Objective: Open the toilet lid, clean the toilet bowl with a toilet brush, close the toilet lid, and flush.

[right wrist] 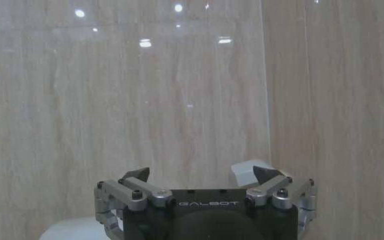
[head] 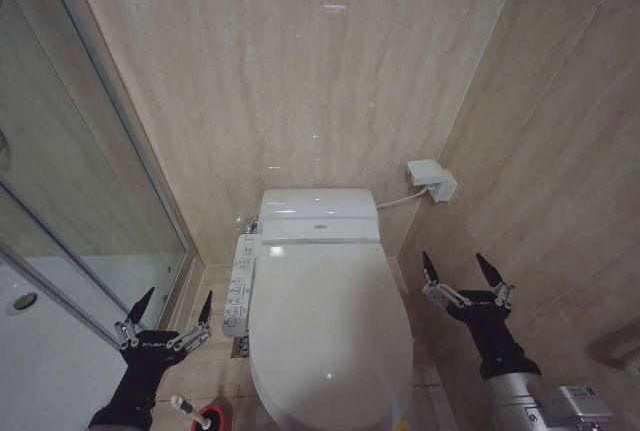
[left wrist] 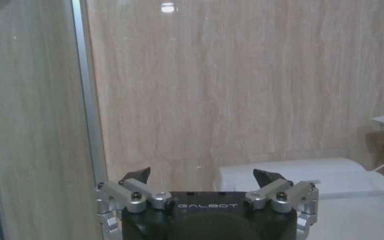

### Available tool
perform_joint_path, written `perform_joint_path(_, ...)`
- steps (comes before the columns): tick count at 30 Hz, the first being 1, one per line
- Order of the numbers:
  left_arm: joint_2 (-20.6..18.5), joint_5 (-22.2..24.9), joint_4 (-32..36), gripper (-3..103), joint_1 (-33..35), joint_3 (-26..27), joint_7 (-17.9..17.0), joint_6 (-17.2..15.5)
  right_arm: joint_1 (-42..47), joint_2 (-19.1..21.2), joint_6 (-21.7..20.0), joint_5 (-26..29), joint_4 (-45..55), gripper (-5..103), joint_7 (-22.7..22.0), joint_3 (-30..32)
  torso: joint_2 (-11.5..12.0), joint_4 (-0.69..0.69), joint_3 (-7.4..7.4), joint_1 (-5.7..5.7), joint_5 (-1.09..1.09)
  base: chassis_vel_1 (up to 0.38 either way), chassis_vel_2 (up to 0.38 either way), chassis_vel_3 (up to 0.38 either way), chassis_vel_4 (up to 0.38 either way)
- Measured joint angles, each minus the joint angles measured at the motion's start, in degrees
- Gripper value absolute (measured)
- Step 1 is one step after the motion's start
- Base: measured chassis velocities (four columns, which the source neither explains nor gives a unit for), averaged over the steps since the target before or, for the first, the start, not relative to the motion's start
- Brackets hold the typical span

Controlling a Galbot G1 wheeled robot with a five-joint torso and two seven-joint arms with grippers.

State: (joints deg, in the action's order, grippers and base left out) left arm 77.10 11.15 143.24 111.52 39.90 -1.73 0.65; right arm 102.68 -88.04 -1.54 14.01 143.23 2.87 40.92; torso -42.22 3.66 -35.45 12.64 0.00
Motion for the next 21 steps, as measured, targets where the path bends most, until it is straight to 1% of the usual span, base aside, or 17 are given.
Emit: perform_joint_path(21, 0.0, 0.0, 0.0, 100, 0.0, 0.0, 0.0, 0.0, 0.1, -0.1, -0.2, 0.0, 0.0, 100, 0.0, 0.0, 0.0, 0.00, 0.00, 0.00, 0.00, 0.000, 0.000, 0.000, 0.000)
